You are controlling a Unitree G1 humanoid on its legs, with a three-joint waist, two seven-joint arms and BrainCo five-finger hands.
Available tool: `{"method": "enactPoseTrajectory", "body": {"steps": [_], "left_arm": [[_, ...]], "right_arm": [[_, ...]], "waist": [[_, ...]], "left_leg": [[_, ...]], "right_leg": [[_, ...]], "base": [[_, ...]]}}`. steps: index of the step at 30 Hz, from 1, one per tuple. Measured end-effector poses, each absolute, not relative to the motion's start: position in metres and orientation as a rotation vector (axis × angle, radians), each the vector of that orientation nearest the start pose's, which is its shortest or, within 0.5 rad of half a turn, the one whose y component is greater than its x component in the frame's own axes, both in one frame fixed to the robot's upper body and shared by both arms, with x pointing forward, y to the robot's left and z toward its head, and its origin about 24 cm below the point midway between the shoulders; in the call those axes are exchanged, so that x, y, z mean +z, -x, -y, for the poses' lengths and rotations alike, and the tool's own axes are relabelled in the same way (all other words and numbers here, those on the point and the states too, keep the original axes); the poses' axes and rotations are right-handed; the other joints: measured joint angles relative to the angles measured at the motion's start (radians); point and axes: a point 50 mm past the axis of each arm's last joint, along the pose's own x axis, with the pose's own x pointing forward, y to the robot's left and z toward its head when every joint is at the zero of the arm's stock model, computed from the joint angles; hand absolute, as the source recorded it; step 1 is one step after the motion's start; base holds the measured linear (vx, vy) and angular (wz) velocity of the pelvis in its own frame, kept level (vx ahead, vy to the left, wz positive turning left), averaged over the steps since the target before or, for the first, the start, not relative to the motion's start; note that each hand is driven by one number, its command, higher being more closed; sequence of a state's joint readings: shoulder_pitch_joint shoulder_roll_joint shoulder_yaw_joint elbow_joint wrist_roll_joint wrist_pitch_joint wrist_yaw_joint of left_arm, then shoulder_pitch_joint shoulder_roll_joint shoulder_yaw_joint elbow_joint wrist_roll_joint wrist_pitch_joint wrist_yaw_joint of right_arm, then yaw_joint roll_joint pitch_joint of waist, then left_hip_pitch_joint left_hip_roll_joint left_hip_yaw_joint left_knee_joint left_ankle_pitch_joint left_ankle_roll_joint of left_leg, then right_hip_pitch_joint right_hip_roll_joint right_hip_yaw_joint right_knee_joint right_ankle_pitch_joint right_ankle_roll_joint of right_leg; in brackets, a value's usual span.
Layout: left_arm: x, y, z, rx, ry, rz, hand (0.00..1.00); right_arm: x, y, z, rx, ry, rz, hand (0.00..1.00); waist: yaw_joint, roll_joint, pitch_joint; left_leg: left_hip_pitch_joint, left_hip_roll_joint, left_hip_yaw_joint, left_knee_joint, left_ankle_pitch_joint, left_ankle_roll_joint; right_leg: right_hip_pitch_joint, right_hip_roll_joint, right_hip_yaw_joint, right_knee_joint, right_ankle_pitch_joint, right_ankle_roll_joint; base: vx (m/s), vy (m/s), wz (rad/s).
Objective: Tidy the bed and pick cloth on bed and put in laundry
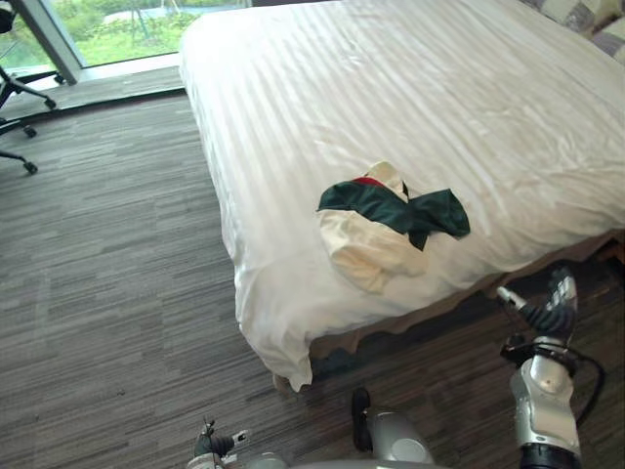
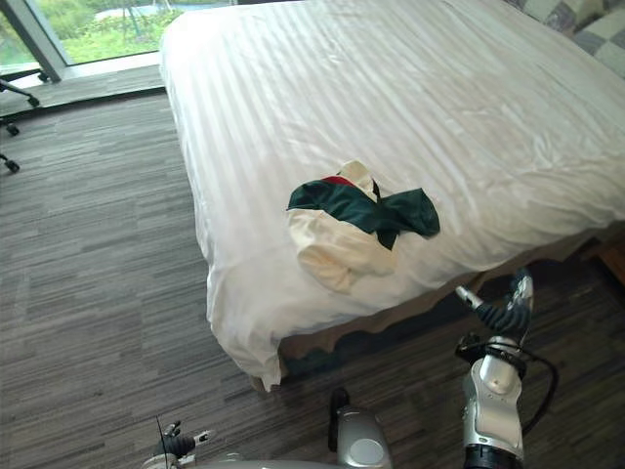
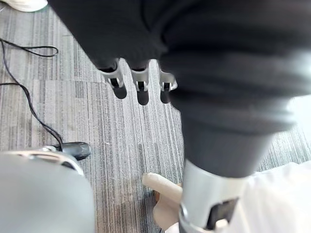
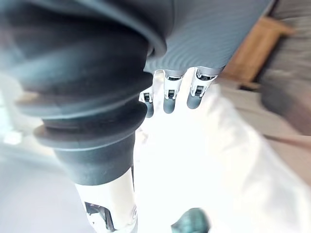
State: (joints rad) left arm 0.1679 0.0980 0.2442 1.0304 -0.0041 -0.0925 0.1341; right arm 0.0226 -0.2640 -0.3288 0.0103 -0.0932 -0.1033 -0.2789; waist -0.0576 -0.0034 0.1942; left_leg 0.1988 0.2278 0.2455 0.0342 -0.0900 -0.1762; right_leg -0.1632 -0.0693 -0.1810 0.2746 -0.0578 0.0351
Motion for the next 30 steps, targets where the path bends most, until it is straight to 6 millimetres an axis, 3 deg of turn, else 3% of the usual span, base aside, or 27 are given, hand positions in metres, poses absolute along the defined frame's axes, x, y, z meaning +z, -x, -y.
{"method": "enactPoseTrajectory", "body": {"steps": [5, 8, 13, 17, 20, 24, 25, 28, 30], "left_arm": [[-0.154, -0.062, -0.246, 0.438, -0.113, -1.084, 0.0], [-0.155, -0.056, -0.246, 0.431, -0.124, -1.109, 0.0], [-0.156, -0.063, -0.241, 0.375, -0.145, -1.1, 0.0], [-0.151, -0.084, -0.243, 0.371, -0.146, -1.038, 0.0], [-0.144, -0.101, -0.255, 0.395, -0.149, -0.985, 0.0], [-0.136, -0.116, -0.262, 0.416, -0.136, -0.92, 0.0], [-0.134, -0.124, -0.262, 0.4, -0.143, -0.892, 0.0], [-0.126, -0.147, -0.26, 0.356, -0.159, -0.834, 0.0], [-0.119, -0.163, -0.258, 0.325, -0.172, -0.79, 0.0]], "right_arm": [[0.088, -0.256, 0.253, -0.369, 0.548, 0.199, 0.0], [0.097, -0.276, 0.239, -0.274, 0.601, 0.231, 0.0], [0.107, -0.312, 0.23, -0.177, 0.685, 0.226, 0.0], [0.14, -0.344, 0.245, -0.197, 0.797, 0.243, 0.0], [0.189, -0.365, 0.278, -0.297, 0.94, 0.238, 0.0], [0.228, -0.364, 0.32, -0.41, 1.153, 0.175, 0.0], [0.231, -0.361, 0.334, -0.444, 1.202, 0.126, 1.0], [0.226, -0.359, 0.349, -0.465, 1.259, 0.05, 1.0], [0.245, -0.36, 0.35, -0.495, 1.285, 0.077, 1.0]], "waist": [[0.019, 0.005, -0.017], [0.034, 0.012, -0.017], [0.035, 0.023, -0.002], [0.016, 0.057, 0.077], [0.023, 0.061, 0.151], [0.02, 0.089, 0.213], [0.02, 0.099, 0.233], [0.02, 0.128, 0.255], [0.019, 0.141, 0.262]], "left_leg": [[-0.055, -0.018, -0.065, -0.004, 0.045, 0.003], [-0.072, -0.02, -0.066, -0.034, 0.077, 0.004], [-0.146, -0.027, -0.048, -0.046, 0.089, 0.008], [-0.2, -0.039, -0.042, -0.096, 0.08, 0.018], [-0.244, -0.058, -0.043, -0.105, 0.092, 0.016], [-0.295, -0.064, -0.047, -0.106, 0.11, 0.014], [-0.312, -0.068, -0.049, -0.107, 0.117, 0.015], [-0.362, -0.072, -0.052, -0.107, 0.126, 0.016], [-0.381, -0.074, -0.054, -0.103, 0.126, 0.016]], "right_leg": [[0.029, -0.039, -0.076, -0.043, 0.018, 0.004], [0.032, -0.035, -0.084, -0.093, 0.052, 0.0], [-0.003, -0.033, -0.087, -0.18, 0.126, 0.0], [-0.057, -0.028, -0.055, -0.217, 0.163, 0.02], [-0.091, -0.024, -0.005, -0.283, 0.227, 0.023], [-0.125, -0.025, 0.006, -0.317, 0.259, 0.029], [-0.141, -0.029, 0.008, -0.325, 0.27, 0.022], [-0.179, -0.035, 0.007, -0.35, 0.295, 0.018], [-0.188, -0.035, 0.01, -0.353, 0.298, 0.02]], "base": [[-0.02, -0.006, 0.55], [-0.08, -0.002, 0.23], [-0.13, 0.014, 0.05], [-0.18, 0.044, 0.15], [-0.12, 0.034, -0.03], [-0.04, 0.01, 0.01], [-0.01, 0.033, 0.02], [0.01, 0.049, 0.0], [0.01, 0.06, -0.06]]}}
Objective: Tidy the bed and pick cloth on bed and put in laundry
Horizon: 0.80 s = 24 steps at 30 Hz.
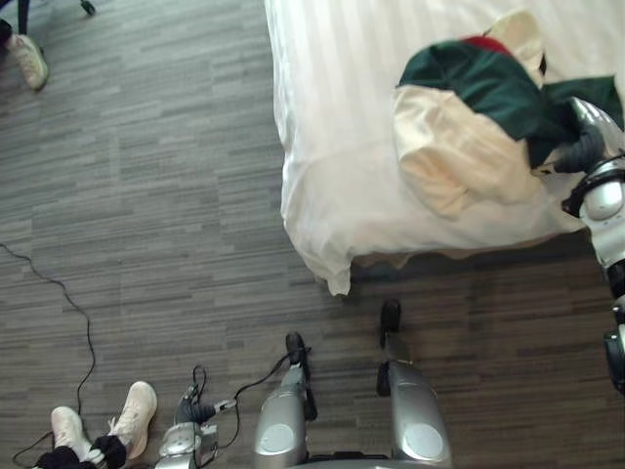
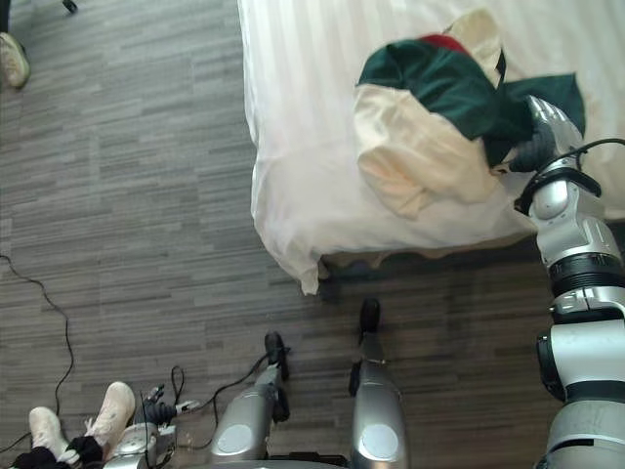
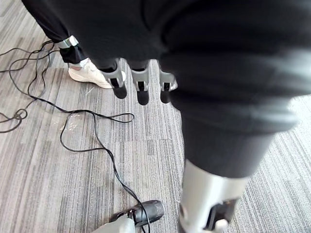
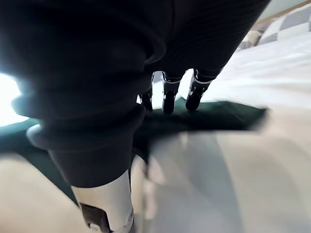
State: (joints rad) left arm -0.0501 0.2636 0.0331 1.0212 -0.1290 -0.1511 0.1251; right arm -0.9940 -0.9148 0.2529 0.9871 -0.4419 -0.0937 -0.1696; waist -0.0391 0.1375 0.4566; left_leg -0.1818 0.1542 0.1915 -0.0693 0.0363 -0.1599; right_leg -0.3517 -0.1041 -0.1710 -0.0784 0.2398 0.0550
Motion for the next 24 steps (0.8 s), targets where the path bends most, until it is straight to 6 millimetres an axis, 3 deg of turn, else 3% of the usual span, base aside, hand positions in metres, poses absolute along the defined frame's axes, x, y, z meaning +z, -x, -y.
{"method": "enactPoseTrajectory", "body": {"steps": [3, 7, 11, 18, 21, 24], "left_arm": [[-0.115, -0.176, -0.248, 0.273, -0.163, -0.735, 0.0], [-0.119, -0.177, -0.236, 0.233, -0.157, -0.747, 0.0], [-0.122, -0.175, -0.229, 0.227, -0.141, -0.76, 0.0], [-0.122, -0.177, -0.224, 0.219, -0.129, -0.754, 0.0], [-0.122, -0.176, -0.224, 0.218, -0.129, -0.759, 0.0], [-0.123, -0.175, -0.225, 0.206, -0.131, -0.772, 0.0]], "right_arm": [[0.246, -0.359, 0.353, -0.511, 1.267, 0.072, 1.0], [0.244, -0.356, 0.359, -0.547, 1.212, 0.06, 1.0], [0.216, -0.355, 0.358, -0.556, 1.132, 0.017, 1.0], [0.182, -0.355, 0.335, -0.491, 1.035, 0.05, 1.0], [0.167, -0.354, 0.328, -0.466, 0.998, 0.032, 1.0], [0.143, -0.354, 0.315, -0.42, 0.937, -0.009, 1.0]], "waist": [[0.0, 0.005, 0.001], [0.006, 0.009, 0.003], [0.012, 0.009, 0.003], [-0.006, 0.006, 0.002], [-0.005, -0.007, -0.004], [-0.003, -0.046, -0.026]], "left_leg": [[-0.01, 0.001, -0.017, 0.004, 0.0, 0.0], [-0.012, -0.004, -0.042, 0.008, 0.001, 0.002], [0.012, 0.0, -0.056, 0.014, -0.002, 0.003], [0.066, 0.005, -0.054, 0.012, -0.009, 0.007], [0.085, 0.009, -0.054, 0.013, -0.009, 0.007], [0.093, 0.016, -0.054, 0.015, -0.008, 0.007]], "right_leg": [[0.0, 0.0, -0.009, 0.0, -0.001, 0.001], [0.007, -0.003, -0.027, 0.0, -0.005, 0.003], [0.052, -0.003, -0.048, 0.006, -0.029, 0.002], [0.105, 0.003, -0.048, 0.01, -0.045, 0.005], [0.122, 0.007, -0.048, 0.014, -0.051, 0.003], [0.129, 0.014, -0.049, 0.022, -0.059, -0.002]], "base": [[0.03, 0.056, 0.09], [0.05, 0.05, 0.2], [0.04, 0.045, 0.15], [0.05, 0.014, -0.01], [0.05, -0.004, -0.02], [0.05, -0.009, 0.0]]}}
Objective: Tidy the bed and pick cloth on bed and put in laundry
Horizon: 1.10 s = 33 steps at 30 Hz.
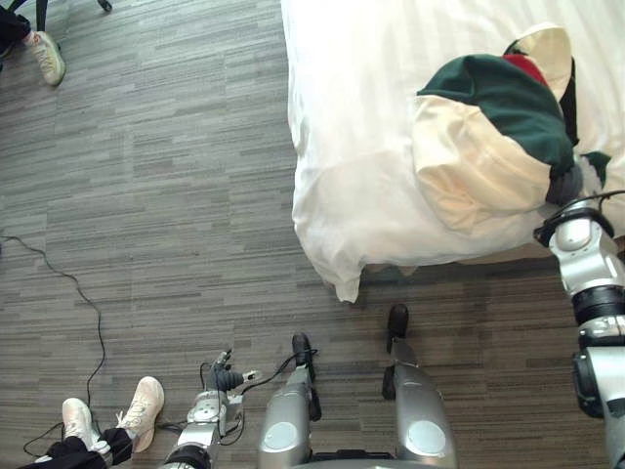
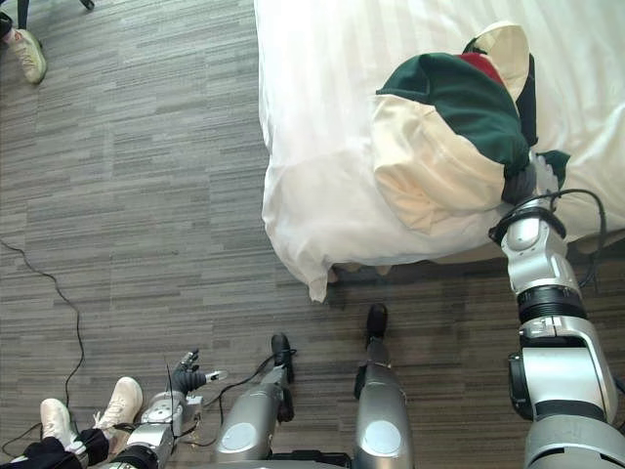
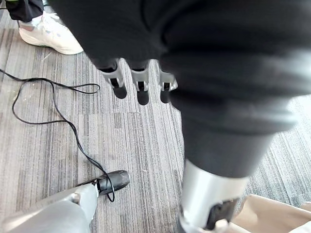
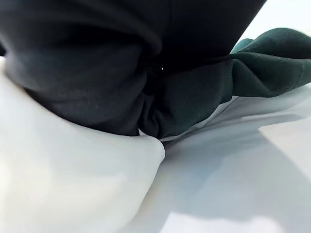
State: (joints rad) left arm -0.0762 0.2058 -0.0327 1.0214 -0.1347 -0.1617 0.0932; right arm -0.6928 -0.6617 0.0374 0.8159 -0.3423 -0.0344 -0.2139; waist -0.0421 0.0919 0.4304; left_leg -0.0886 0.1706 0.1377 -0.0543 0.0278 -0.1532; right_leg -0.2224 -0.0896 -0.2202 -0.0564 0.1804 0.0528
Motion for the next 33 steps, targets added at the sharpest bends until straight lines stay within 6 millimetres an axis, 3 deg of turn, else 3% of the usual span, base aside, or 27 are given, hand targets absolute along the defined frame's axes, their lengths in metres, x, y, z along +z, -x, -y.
{"method": "enactPoseTrajectory", "body": {"steps": [3, 7, 12, 18, 25, 33], "left_arm": [[-0.124, -0.175, -0.223, 0.192, -0.136, -0.776, 0.0], [-0.128, -0.165, -0.224, 0.194, -0.144, -0.815, 0.0], [-0.139, -0.144, -0.219, 0.25, -0.073, -0.89, 0.0], [-0.15, -0.115, -0.217, 0.322, 0.001, -0.975, 0.0], [-0.155, -0.101, -0.214, 0.366, 0.057, -1.009, 0.0], [-0.158, -0.096, -0.197, 0.32, 0.121, -1.025, 0.0]], "right_arm": [[0.126, -0.352, 0.306, -0.388, 0.877, -0.029, 1.0], [0.092, -0.341, 0.283, -0.357, 0.587, -0.043, 1.0], [0.033, -0.312, 0.257, -0.406, -0.126, -0.116, 1.0], [-0.011, -0.275, 0.225, -0.4, -0.641, -0.141, 1.0], [-0.048, -0.237, 0.21, -0.419, -0.822, -0.215, 1.0], [-0.085, -0.181, 0.197, -0.413, -0.806, -0.373, 1.0]], "waist": [[0.001, -0.02, -0.01], [0.003, -0.031, -0.052], [0.004, -0.044, -0.121], [0.005, -0.065, -0.203], [0.004, -0.077, -0.241], [-0.001, -0.084, -0.27]], "left_leg": [[0.016, 0.003, 0.0, 0.0, 0.0, 0.0], [0.039, 0.002, 0.001, 0.0, 0.0, 0.0], [0.079, 0.002, 0.001, 0.0, 0.0, 0.0], [0.126, 0.002, 0.009, -0.002, 0.0, 0.0], [0.172, 0.001, 0.046, -0.019, 0.0, 0.0], [0.209, 0.0, 0.078, -0.016, -0.004, 0.0]], "right_leg": [[0.02, 0.002, -0.006, 0.0, -0.003, -0.005], [0.044, 0.0, -0.008, 0.0, -0.017, 0.006], [0.089, -0.001, -0.012, 0.0, -0.029, 0.003], [0.134, -0.001, -0.009, -0.001, -0.047, 0.011], [0.17, 0.0, 0.003, -0.016, -0.048, 0.012], [0.192, 0.002, 0.03, -0.019, -0.049, 0.014]], "base": [[0.05, -0.006, 0.05], [0.05, 0.005, 0.03], [0.06, -0.005, 0.02], [0.05, -0.011, -0.02], [0.0, -0.001, -0.04], [-0.01, 0.002, -0.11]]}}
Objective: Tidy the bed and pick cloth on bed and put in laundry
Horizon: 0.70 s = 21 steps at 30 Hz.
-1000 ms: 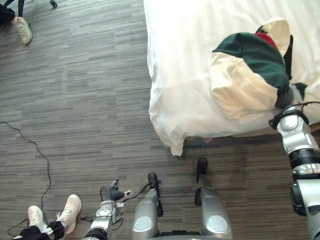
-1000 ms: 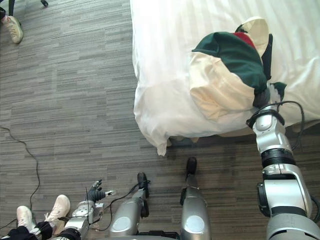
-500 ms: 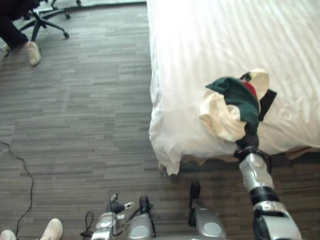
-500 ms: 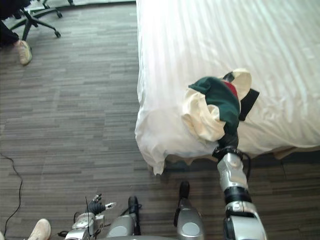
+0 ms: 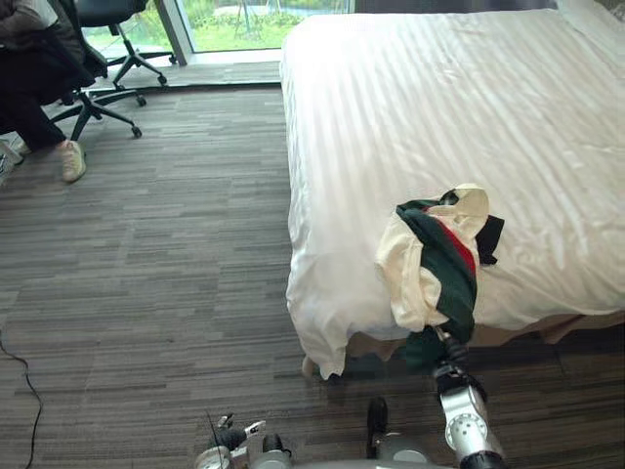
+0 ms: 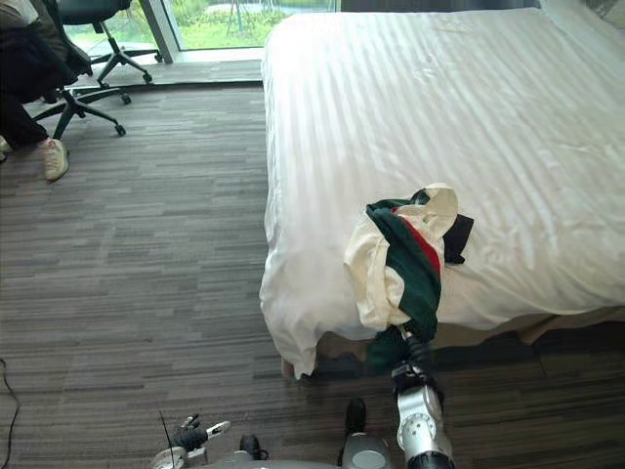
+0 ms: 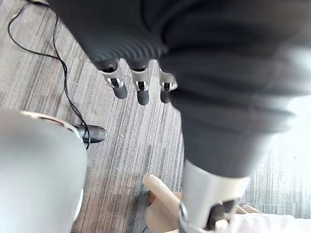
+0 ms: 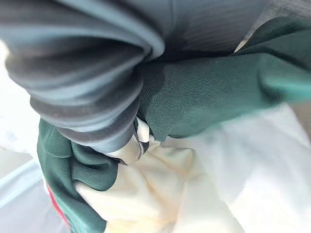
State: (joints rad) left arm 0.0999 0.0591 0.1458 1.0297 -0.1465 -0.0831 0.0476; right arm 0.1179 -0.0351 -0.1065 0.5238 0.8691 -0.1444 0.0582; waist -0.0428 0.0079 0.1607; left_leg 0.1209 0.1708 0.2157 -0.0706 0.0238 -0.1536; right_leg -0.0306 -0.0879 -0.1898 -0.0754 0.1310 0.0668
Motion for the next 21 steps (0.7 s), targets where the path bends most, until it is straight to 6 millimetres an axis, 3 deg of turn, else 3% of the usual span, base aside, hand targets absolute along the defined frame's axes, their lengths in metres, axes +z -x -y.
{"method": "enactPoseTrajectory", "body": {"steps": [5, 8, 10, 11, 14, 17, 20, 21], "left_arm": [[-0.157, -0.098, -0.194, 0.323, 0.151, -1.005, 0.0], [-0.15, -0.108, -0.2, 0.368, 0.224, -0.93, 0.0], [-0.143, -0.122, -0.202, 0.378, 0.27, -0.863, 0.0], [-0.142, -0.124, -0.201, 0.374, 0.28, -0.848, 0.0], [-0.141, -0.119, -0.195, 0.382, 0.323, -0.837, 0.0], [-0.137, -0.124, -0.19, 0.394, 0.377, -0.8, 0.0], [-0.13, -0.127, -0.182, 0.416, 0.462, -0.732, 0.0], [-0.128, -0.129, -0.181, 0.419, 0.483, -0.711, 0.0]], "right_arm": [[-0.098, -0.156, 0.191, -0.353, -0.625, -0.493, 1.0], [-0.101, -0.154, 0.178, -0.26, -0.52, -0.549, 1.0], [-0.104, -0.148, 0.174, -0.225, -0.466, -0.583, 1.0], [-0.104, -0.146, 0.173, -0.219, -0.455, -0.589, 1.0], [-0.104, -0.146, 0.166, -0.148, -0.368, -0.605, 1.0], [-0.096, -0.159, 0.157, -0.066, -0.325, -0.569, 1.0], [-0.088, -0.176, 0.151, 0.031, -0.238, -0.535, 1.0], [-0.083, -0.183, 0.148, 0.066, -0.204, -0.516, 1.0]], "waist": [[0.001, -0.008, 0.003], [-0.001, -0.02, 0.019], [-0.01, -0.038, 0.025], [-0.005, -0.041, 0.029], [0.003, -0.025, 0.038], [0.003, 0.01, 0.06], [0.007, 0.045, 0.102], [0.007, 0.058, 0.118]], "left_leg": [[0.01, 0.0, 0.013, 0.002, -0.007, 0.001], [-0.005, 0.005, 0.019, 0.007, -0.032, 0.005], [-0.038, -0.004, -0.023, 0.02, -0.054, 0.011], [-0.04, -0.008, -0.029, 0.021, -0.055, 0.012], [-0.064, -0.01, -0.037, 0.038, -0.065, 0.014], [-0.119, -0.008, -0.054, 0.042, -0.067, 0.026], [-0.18, -0.014, -0.092, 0.098, -0.073, 0.092], [-0.213, -0.022, -0.098, 0.132, -0.087, 0.148]], "right_leg": [[-0.011, 0.0, 0.015, 0.031, -0.005, 0.001], [-0.107, 0.0, 0.062, 0.208, -0.092, 0.011], [-0.18, 0.035, 0.215, 0.361, -0.187, 0.018], [-0.186, 0.035, 0.228, 0.379, -0.198, 0.014], [-0.2, 0.036, 0.236, 0.385, -0.215, 0.018], [-0.221, 0.046, 0.249, 0.358, -0.214, 0.019], [-0.226, 0.032, 0.232, 0.369, -0.211, 0.014], [-0.231, 0.012, 0.201, 0.38, -0.211, 0.013]], "base": [[-0.04, 0.012, -0.08], [-0.08, 0.01, -0.04], [-0.09, -0.027, 0.53], [-0.09, -0.053, 0.42], [-0.08, -0.016, 0.12], [-0.04, 0.007, 0.29], [-0.01, 0.015, 0.58], [-0.01, 0.0, 0.72]]}}
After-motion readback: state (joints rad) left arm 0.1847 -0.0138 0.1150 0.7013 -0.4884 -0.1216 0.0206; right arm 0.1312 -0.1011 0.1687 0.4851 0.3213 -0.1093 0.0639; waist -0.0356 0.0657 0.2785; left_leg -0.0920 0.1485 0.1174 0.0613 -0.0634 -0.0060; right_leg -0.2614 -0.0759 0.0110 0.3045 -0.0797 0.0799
